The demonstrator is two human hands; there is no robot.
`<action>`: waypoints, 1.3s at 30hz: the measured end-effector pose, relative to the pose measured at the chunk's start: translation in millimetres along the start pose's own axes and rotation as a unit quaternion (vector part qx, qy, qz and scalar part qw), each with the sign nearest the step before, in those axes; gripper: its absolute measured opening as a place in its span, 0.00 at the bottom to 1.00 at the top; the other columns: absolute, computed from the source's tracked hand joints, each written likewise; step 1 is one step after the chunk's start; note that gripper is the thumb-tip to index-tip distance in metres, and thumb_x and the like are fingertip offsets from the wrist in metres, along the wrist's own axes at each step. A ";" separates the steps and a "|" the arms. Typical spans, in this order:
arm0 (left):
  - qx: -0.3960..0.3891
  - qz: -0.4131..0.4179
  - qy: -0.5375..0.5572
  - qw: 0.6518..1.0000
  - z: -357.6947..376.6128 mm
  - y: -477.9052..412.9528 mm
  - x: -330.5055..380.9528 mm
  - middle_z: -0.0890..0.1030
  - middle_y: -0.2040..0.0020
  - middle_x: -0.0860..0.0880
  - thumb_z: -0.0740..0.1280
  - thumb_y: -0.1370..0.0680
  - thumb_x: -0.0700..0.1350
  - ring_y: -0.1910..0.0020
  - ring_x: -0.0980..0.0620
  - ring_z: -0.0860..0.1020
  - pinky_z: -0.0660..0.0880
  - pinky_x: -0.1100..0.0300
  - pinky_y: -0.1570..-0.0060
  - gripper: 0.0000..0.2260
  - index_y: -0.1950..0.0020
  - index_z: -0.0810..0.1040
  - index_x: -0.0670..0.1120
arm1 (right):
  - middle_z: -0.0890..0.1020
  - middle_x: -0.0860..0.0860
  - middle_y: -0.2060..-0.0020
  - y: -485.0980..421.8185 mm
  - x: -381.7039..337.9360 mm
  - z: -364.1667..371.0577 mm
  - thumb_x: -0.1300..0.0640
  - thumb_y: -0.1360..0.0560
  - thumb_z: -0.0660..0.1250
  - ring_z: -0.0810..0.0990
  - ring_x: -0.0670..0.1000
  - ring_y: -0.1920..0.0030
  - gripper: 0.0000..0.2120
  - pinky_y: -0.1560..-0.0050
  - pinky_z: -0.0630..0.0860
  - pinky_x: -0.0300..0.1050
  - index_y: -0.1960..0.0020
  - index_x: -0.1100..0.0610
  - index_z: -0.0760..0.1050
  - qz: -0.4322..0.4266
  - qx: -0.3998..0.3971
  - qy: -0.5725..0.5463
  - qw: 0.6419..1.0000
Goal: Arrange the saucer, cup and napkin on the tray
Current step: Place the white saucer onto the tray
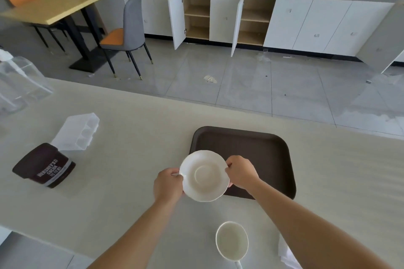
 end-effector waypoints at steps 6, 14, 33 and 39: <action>-0.048 0.033 -0.098 0.993 19.9 -17.7 23.1 0.67 0.68 0.44 0.58 0.36 0.36 0.68 0.47 0.68 0.62 0.53 0.63 0.03 0.68 0.67 0.43 | 0.85 0.51 0.72 -12.2 14.0 -3.4 0.65 0.28 0.57 0.85 0.49 0.68 0.13 0.68 0.77 0.40 0.56 0.57 0.79 0.048 0.025 -0.039 0.998; -0.062 0.063 -0.152 0.984 33.9 -37.3 30.1 0.58 0.73 0.51 0.58 0.33 0.35 0.70 0.48 0.57 0.50 0.56 0.68 0.14 0.70 0.55 0.48 | 0.85 0.51 0.72 -25.6 15.7 4.0 0.65 0.28 0.57 0.85 0.49 0.67 0.12 0.70 0.73 0.39 0.57 0.56 0.79 0.088 0.031 -0.063 0.994; -0.067 -0.077 0.080 0.992 24.8 -38.9 19.6 0.72 0.66 0.42 0.61 0.33 0.35 0.66 0.44 0.74 0.82 0.55 0.65 0.03 0.66 0.72 0.40 | 0.85 0.51 0.69 -28.0 25.8 8.7 0.63 0.26 0.60 0.85 0.51 0.64 0.11 0.63 0.79 0.43 0.56 0.55 0.81 0.106 0.065 -0.092 0.988; -0.101 0.021 -0.014 0.995 19.3 -31.1 11.9 0.66 0.67 0.45 0.59 0.34 0.40 0.67 0.48 0.66 0.70 0.53 0.60 0.05 0.64 0.70 0.38 | 0.86 0.49 0.67 -24.8 36.8 11.0 0.57 0.23 0.63 0.86 0.48 0.64 0.09 0.57 0.81 0.44 0.46 0.54 0.80 0.113 0.069 -0.126 0.983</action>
Point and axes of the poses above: each hand's wrist, its own y-axis away from the middle knuckle, its own z-axis out of the palm, x = y × z, the point moved 3 cm from there along -y, towards the middle knuckle
